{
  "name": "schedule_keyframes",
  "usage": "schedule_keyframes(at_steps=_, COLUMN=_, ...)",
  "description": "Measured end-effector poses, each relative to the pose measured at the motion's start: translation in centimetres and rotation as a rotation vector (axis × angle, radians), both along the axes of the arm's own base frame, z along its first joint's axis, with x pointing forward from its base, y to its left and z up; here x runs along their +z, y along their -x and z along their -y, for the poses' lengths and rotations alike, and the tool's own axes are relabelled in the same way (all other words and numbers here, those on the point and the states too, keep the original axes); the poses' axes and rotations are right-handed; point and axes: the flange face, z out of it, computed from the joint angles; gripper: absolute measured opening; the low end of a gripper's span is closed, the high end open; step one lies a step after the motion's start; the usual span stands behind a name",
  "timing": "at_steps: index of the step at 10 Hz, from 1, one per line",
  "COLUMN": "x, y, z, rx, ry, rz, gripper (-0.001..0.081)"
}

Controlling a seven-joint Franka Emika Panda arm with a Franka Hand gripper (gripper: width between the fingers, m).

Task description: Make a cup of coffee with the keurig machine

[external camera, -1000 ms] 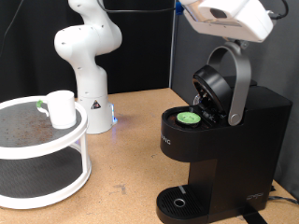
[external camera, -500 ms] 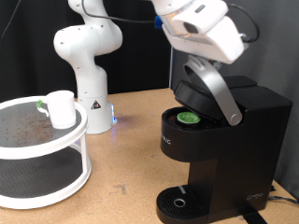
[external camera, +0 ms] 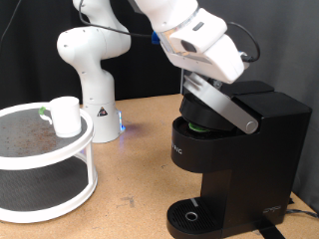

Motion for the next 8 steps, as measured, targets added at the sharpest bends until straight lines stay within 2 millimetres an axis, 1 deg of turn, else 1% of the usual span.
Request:
schedule_keyframes(at_steps=2, x=-1.1, y=0.4, z=0.6, rx=0.019, ry=0.012, rz=0.006, gripper=0.0003)
schedule_keyframes(at_steps=5, x=-3.7, y=1.3, z=1.5, rx=0.029, ry=0.058, rz=0.016, gripper=0.0003)
schedule_keyframes(at_steps=8, x=-3.8, y=1.5, z=2.0, rx=0.014, ry=0.077, rz=0.047, gripper=0.0003)
